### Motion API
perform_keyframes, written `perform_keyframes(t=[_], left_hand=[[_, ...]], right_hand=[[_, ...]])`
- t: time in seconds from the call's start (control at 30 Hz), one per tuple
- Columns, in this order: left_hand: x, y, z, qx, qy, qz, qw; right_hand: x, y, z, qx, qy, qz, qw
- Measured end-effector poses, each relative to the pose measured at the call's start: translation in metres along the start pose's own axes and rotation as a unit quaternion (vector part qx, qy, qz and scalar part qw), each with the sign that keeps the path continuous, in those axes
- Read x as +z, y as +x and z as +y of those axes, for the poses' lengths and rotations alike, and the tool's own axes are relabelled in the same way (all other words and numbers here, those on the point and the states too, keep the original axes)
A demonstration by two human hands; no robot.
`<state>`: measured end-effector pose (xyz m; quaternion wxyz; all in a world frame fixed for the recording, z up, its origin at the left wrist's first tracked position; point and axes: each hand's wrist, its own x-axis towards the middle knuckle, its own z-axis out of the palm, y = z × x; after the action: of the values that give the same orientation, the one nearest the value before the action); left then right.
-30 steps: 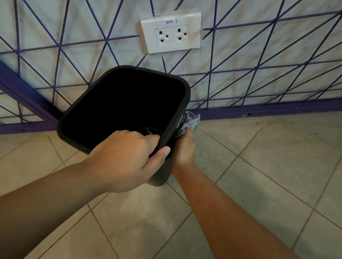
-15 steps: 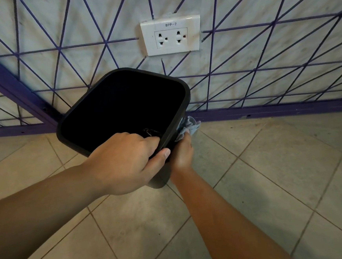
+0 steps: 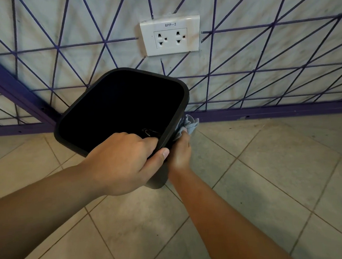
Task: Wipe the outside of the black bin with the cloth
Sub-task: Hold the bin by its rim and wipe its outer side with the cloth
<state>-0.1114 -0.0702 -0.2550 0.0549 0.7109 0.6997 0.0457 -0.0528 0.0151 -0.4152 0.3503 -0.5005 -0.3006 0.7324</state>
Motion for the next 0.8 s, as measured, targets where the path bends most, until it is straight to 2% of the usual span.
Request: perform_keyframes(t=[0.1,0.67,0.8], left_hand=[[0.000,0.000,0.000,-0.003,0.000,-0.007,1.000],[-0.001,0.001,0.000,0.002,-0.001,-0.003,1.000],[-0.001,0.001,0.000,0.003,-0.002,-0.002,1.000]], right_hand=[[0.000,-0.009,0.006,-0.008,-0.022,-0.014,1.000],[0.001,-0.016,-0.005,-0.012,0.007,-0.013,1.000],[0.005,-0.014,-0.010,0.025,0.036,-0.016,0.999]])
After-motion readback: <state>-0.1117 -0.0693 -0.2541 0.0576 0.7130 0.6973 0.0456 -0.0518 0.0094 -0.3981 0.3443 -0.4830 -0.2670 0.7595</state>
